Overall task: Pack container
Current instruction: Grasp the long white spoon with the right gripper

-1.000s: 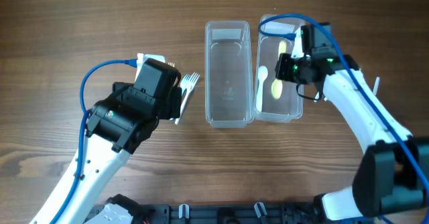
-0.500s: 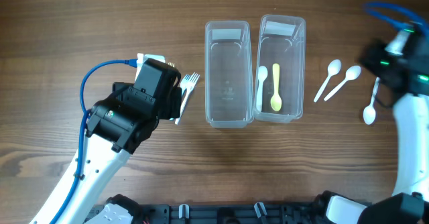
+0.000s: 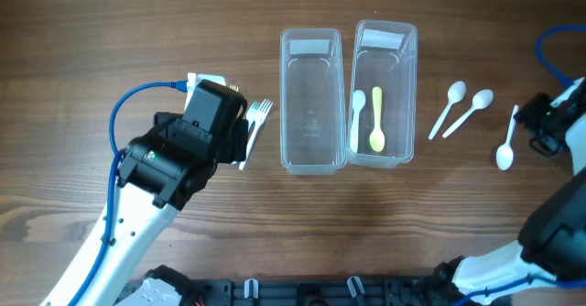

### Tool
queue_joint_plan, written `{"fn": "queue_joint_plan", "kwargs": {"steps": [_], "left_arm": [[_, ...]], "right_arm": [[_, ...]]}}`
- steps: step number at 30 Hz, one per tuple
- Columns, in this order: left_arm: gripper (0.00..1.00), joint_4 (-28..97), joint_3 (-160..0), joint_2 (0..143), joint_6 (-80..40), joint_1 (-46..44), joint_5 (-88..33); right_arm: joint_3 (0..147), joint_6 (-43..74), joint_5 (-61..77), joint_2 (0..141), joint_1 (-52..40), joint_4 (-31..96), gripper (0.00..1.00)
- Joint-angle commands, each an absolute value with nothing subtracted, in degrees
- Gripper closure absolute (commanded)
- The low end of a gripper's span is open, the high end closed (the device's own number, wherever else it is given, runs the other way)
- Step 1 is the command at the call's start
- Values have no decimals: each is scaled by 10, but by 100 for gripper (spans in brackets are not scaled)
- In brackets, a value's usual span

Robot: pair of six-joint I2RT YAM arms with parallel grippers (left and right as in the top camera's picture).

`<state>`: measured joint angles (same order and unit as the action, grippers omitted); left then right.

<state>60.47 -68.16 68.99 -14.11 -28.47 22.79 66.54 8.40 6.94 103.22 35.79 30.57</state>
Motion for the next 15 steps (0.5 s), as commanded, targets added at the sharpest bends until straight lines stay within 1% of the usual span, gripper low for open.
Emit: {"fn": "queue_joint_plan", "kwargs": {"steps": [1, 5, 10, 12, 15], "left_arm": [[0, 605, -685, 687, -148, -282, 225], [0, 605, -685, 687, -148, -282, 225], [0, 605, -685, 687, -149, -282, 225], [0, 605, -685, 687, -149, -282, 225], [0, 605, -685, 687, -148, -282, 225]], "right_arm": [[660, 19, 88, 1060, 357, 302, 51], [659, 15, 88, 1068, 357, 302, 49], [659, 15, 73, 1086, 357, 306, 50], [659, 16, 74, 1096, 357, 307, 51], [659, 19, 74, 1111, 356, 311, 57]]}}
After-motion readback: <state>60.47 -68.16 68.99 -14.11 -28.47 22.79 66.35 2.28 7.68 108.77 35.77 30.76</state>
